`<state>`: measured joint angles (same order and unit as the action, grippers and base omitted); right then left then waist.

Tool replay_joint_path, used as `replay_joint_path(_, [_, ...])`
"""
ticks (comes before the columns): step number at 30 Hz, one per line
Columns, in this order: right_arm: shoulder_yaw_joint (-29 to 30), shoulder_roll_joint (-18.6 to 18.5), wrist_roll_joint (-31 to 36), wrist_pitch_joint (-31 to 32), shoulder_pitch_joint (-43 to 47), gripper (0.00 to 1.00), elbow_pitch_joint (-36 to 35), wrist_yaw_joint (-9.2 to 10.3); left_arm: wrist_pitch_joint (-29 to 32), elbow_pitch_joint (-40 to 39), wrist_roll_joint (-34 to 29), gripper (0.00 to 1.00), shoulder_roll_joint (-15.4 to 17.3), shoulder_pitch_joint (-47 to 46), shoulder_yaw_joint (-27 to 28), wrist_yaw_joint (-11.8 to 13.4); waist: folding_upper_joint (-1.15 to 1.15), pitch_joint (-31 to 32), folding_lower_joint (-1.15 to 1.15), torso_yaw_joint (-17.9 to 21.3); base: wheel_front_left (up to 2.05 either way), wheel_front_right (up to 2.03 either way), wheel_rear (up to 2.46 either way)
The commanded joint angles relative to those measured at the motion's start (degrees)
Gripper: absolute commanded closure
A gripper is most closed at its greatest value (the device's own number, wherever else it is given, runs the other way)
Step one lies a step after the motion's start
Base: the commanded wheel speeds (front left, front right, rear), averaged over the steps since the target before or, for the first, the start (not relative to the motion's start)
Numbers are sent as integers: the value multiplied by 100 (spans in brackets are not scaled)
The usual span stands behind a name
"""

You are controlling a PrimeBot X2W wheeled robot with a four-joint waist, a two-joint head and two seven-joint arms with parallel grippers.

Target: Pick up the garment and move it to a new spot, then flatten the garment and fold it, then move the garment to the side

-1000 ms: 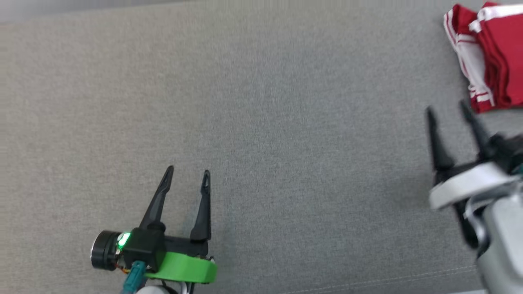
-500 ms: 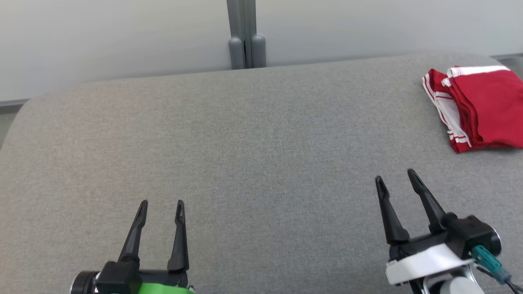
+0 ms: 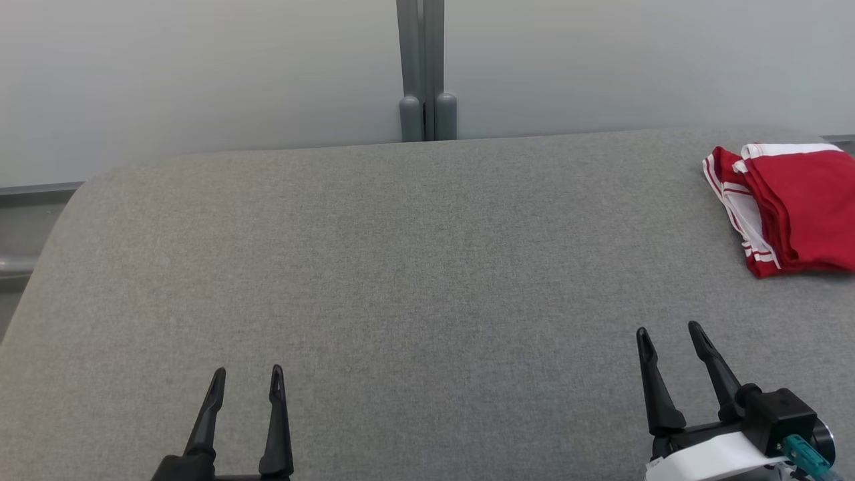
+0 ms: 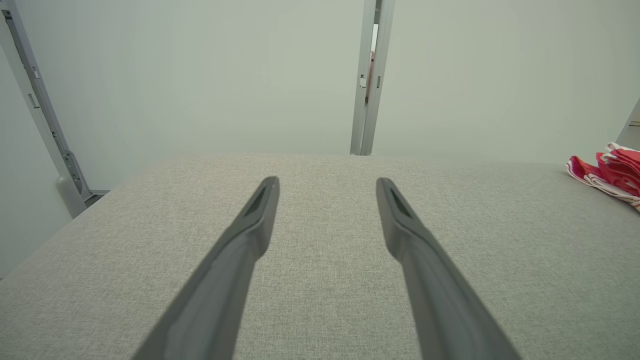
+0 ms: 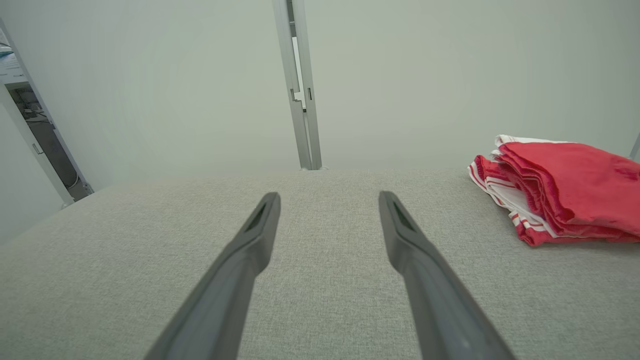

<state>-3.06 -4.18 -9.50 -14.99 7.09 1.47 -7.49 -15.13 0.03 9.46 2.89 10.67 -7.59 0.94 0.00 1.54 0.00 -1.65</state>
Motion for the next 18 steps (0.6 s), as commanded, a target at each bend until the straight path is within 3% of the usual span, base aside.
replay_joint_path(1, [-3, 24, 41, -22, 86, 0, 8, -1, 4, 17, -3, 0, 4, 81, 32, -21, 0, 36, 0, 8, 0, 0, 0])
replay_joint_path(18, [-19, 74, 69, -22, 129, 0, 3, -1, 3, 165, -31, 0, 3, 66, 112, 25, 0, 142, 0, 62, 0, 0, 0])
